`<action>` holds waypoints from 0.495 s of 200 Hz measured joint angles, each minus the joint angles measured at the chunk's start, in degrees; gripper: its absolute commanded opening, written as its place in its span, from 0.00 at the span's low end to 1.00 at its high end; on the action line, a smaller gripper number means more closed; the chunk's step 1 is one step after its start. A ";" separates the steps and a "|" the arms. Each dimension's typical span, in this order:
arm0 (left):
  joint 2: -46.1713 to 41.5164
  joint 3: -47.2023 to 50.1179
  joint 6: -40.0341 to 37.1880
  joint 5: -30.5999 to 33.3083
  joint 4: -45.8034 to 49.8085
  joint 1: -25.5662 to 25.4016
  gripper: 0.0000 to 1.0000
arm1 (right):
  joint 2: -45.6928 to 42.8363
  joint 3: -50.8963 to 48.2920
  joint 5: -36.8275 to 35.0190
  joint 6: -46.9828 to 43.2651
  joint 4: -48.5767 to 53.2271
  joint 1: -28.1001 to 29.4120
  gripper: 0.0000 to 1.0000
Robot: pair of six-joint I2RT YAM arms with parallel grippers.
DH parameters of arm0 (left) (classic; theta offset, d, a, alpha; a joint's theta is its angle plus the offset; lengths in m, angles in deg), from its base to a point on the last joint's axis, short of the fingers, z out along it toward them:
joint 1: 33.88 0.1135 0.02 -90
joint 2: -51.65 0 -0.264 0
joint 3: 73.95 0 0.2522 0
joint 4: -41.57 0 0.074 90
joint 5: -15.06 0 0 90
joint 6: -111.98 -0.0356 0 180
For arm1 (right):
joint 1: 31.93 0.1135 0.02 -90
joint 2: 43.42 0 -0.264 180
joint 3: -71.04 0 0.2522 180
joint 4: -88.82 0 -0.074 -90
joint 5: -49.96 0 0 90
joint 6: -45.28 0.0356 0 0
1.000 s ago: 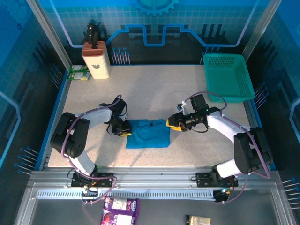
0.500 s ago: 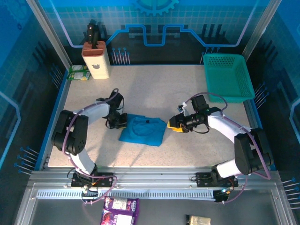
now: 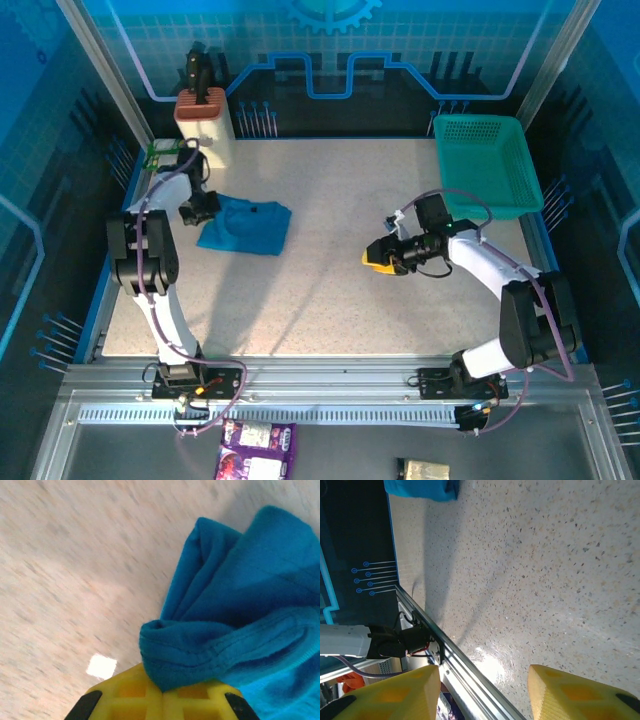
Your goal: Fold the inside-out t-shirt
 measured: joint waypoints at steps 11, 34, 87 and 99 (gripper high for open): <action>2.08 -3.50 -1.14 1.22 0.46 1.68 0.00 | 0.07 0.31 0.35 -0.76 0.90 -0.81 0.51; 6.14 -9.92 -3.39 3.82 1.33 4.81 0.00 | 0.17 0.63 0.81 -2.03 2.56 -2.10 0.50; 13.86 -20.33 -8.22 14.64 2.36 7.58 0.00 | 0.35 0.63 1.27 -2.93 3.91 -2.64 0.50; 15.06 -21.62 -9.29 17.25 2.40 7.58 0.00 | 0.39 0.63 1.27 -3.06 4.11 -2.64 0.50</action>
